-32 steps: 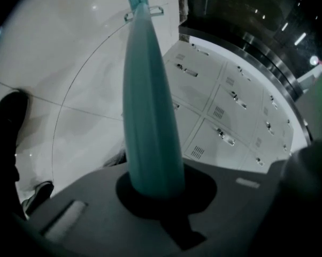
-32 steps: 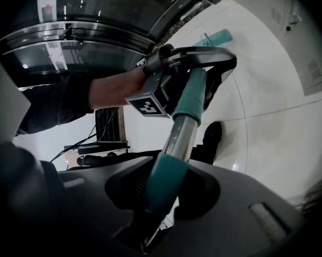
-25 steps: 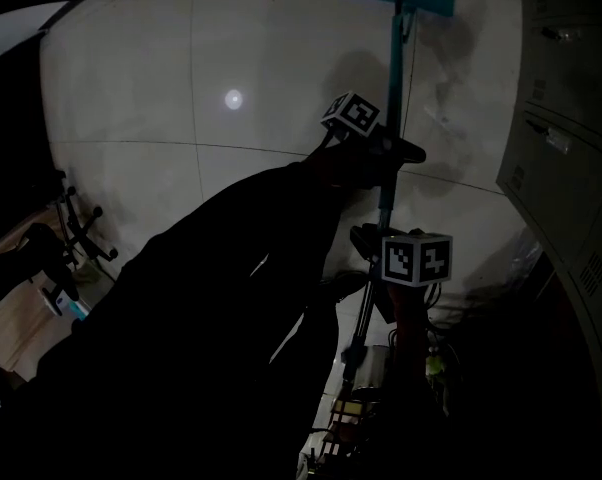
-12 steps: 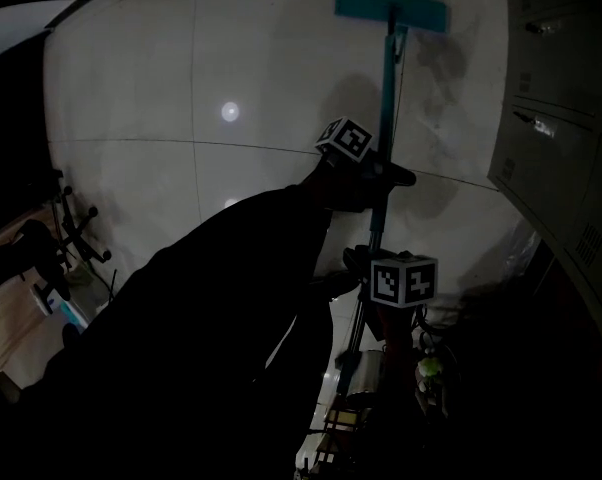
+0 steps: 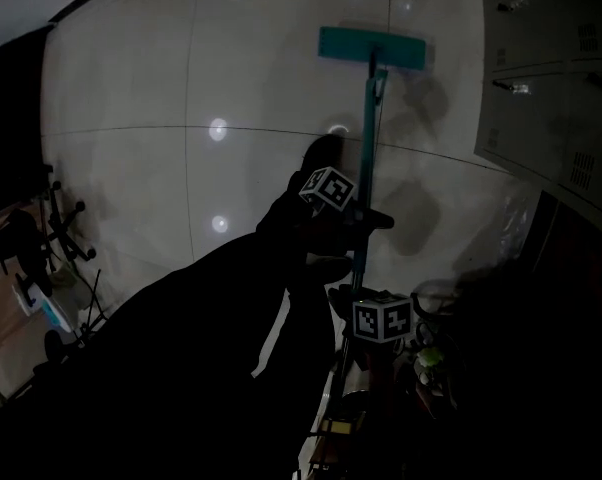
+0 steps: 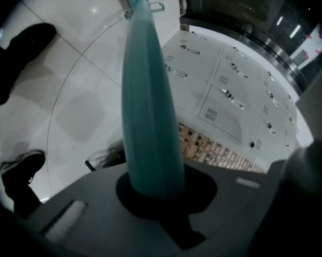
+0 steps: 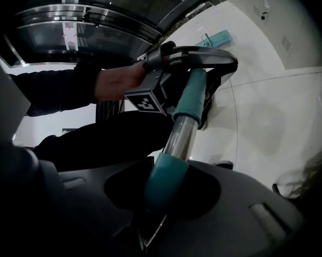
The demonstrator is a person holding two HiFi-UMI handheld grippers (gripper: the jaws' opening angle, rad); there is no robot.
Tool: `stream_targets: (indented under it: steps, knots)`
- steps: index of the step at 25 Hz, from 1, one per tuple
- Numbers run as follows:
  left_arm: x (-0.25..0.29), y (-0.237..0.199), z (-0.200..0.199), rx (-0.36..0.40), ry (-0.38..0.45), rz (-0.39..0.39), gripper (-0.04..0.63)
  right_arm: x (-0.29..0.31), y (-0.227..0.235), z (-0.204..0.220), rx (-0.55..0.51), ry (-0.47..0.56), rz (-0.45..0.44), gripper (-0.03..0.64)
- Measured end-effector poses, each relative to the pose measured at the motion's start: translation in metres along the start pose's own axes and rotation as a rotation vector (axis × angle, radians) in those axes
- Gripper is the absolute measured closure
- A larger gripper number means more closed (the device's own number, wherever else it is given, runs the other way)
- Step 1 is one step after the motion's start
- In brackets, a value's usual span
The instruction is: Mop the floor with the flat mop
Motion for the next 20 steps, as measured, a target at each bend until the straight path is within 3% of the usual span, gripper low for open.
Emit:
stream_targets:
  steps: [11, 20]
  knots:
    - [0.027, -0.092, 0.156, -0.057, -0.029, -0.026, 0.574, 0.029, 0.007, 0.175, 0.012, -0.033, -0.006, 0.503]
    - [0.028, -0.136, 0.212, -0.102, -0.065, -0.070, 0.574, 0.046, -0.006, 0.224, 0.053, -0.022, -0.062, 0.503]
Point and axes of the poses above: the fingertips, and each gripper's own axes: x forward along the fingers, y to its right, z out of its underside, the point moved 1 cm from there along -x, backward along the fingers, and after that the axes turned 2 degrees about z, right-handed, at the moved point
